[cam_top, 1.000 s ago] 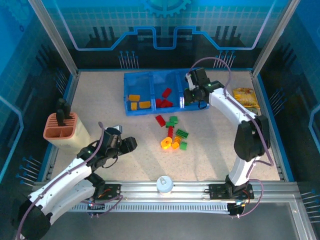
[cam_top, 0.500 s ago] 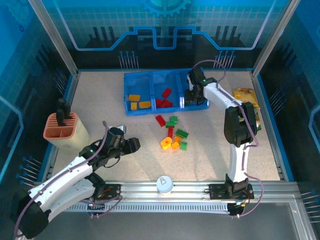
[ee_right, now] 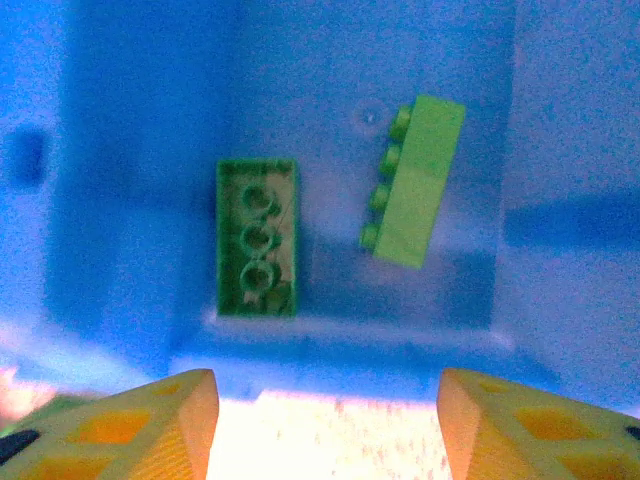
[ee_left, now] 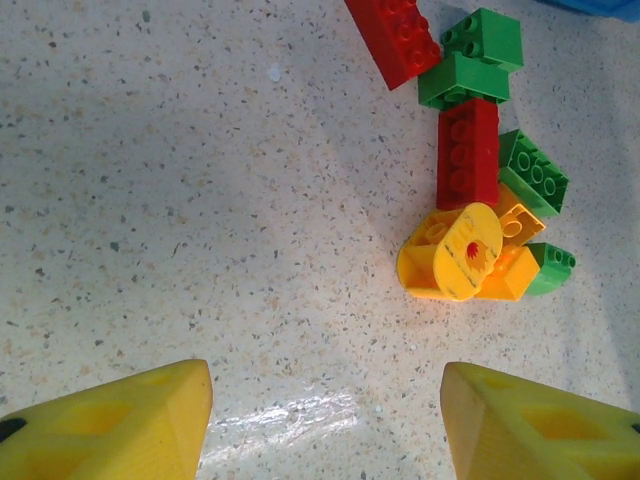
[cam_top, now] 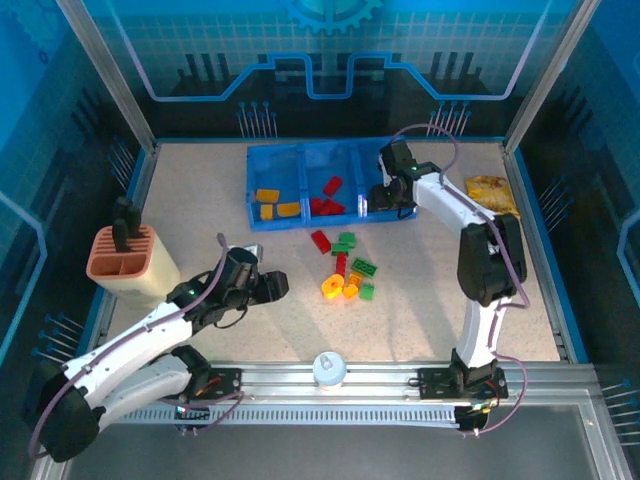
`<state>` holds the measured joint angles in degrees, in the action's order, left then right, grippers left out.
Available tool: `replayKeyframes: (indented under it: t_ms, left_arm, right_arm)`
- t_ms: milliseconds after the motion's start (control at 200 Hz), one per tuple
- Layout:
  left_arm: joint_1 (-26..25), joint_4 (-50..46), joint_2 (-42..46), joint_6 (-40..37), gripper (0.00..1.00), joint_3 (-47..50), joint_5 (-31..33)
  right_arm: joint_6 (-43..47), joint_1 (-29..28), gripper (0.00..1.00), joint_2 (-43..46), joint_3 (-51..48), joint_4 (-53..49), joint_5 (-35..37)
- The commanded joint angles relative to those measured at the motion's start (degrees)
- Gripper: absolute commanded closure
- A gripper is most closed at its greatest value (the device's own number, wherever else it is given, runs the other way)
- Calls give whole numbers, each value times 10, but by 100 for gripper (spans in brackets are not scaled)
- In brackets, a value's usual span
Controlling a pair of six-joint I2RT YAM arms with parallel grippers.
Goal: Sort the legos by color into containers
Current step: Place the lego in the container, then pick up the lego from the center of the table.
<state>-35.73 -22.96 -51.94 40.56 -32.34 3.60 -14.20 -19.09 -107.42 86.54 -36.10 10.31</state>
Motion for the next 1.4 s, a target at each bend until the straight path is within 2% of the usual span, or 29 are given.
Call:
replayKeyframes:
  t_ms: [0, 195, 395, 585, 1000, 1246, 1396]
  left_arm:
    - [-7, 23, -14, -16, 37, -22, 7]
    - [-12, 46, -45, -17, 37, -21, 3]
    - [-23, 55, -54, -13, 37, -16, 7]
    - [-28, 33, -31, -14, 37, -10, 19]
    - [-28, -6, 51, 1, 37, 28, 40]
    - [-28, -11, 56, 0, 37, 29, 43]
    - [-28, -10, 57, -1, 37, 32, 45]
  right_arm:
    - [-21, -30, 37, 85, -54, 26, 4]
    - [-58, -87, 27, 146, -149, 47, -7]
    - [-100, -131, 24, 133, -187, 63, -3]
    - [-118, -151, 24, 73, -153, 64, -6]
    - [-138, -155, 24, -42, -58, 41, 2]
    - [-144, -156, 25, -84, -34, 32, 8]
    - [-143, -158, 29, -92, -36, 30, 9]
